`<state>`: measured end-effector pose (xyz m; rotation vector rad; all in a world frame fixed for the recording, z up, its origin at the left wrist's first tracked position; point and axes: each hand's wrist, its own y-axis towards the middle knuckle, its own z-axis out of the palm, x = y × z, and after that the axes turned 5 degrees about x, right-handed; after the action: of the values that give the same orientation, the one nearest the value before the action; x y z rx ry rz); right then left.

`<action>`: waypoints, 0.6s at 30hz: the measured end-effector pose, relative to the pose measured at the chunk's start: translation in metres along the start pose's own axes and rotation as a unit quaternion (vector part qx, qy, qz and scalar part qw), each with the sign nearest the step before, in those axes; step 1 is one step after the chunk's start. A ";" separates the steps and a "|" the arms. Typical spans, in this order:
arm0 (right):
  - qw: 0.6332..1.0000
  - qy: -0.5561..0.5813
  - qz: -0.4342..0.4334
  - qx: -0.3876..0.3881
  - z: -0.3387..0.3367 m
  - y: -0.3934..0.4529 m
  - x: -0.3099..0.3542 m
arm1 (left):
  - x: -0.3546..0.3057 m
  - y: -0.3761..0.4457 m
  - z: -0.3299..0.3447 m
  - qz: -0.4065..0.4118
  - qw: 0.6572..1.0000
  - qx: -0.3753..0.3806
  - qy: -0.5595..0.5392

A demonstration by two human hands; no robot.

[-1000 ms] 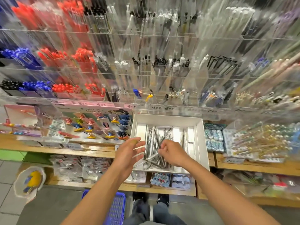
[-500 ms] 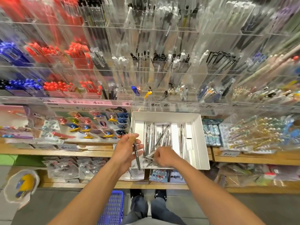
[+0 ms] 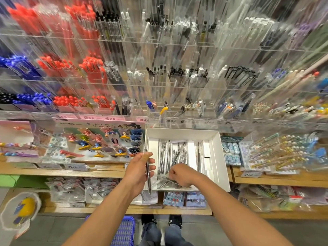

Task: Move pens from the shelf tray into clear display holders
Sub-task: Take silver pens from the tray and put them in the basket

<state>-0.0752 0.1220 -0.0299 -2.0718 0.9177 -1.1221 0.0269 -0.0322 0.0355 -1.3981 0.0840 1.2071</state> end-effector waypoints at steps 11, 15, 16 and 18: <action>0.844 0.507 -0.098 -0.145 -0.007 -0.025 0.045 | 0.005 0.007 0.015 -0.001 0.996 0.079 0.036; 0.888 0.434 -0.077 -0.136 -0.021 -0.015 0.027 | 0.008 0.012 0.007 -0.028 0.999 0.042 0.011; 0.889 0.429 -0.047 -0.150 -0.025 -0.009 0.019 | 0.008 0.013 0.004 -0.038 0.999 0.032 -0.012; 0.895 0.384 0.057 -0.218 -0.030 0.007 0.004 | 0.008 0.013 0.000 -0.051 0.998 0.022 -0.037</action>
<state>-0.1020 0.1092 -0.0198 -1.8419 1.7781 -1.8511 0.0219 -0.0309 0.0207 -1.3031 -0.0125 1.1655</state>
